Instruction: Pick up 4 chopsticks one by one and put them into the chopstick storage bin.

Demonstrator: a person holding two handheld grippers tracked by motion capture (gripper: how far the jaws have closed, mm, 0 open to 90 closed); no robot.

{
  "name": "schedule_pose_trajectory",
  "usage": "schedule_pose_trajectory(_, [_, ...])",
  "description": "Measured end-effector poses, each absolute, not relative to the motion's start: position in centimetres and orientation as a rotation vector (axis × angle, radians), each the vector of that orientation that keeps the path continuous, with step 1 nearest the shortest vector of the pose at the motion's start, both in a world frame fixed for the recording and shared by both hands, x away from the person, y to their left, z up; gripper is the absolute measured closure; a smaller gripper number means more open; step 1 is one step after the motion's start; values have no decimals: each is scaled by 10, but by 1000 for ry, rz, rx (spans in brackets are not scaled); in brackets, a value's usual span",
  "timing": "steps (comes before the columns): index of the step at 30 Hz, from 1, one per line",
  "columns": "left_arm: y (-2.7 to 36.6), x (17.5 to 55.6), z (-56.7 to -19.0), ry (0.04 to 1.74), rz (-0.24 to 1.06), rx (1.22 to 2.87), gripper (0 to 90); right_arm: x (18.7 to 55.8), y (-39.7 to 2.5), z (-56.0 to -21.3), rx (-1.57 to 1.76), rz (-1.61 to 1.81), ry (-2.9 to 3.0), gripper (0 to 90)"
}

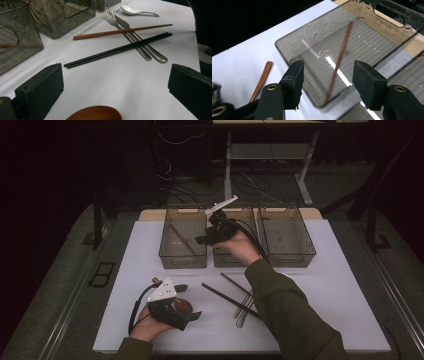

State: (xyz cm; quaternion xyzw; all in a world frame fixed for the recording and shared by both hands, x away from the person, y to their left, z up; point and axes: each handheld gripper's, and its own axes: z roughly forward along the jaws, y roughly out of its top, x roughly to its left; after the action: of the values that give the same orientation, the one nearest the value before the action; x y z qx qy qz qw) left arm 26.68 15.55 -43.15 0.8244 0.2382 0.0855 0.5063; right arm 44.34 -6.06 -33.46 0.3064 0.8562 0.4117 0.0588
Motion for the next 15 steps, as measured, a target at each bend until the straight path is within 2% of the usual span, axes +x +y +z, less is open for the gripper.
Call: schedule_pose_trajectory(15, [155,267,-433,589,195,1987,0,408,-120,-346,866,1308,2580,418])
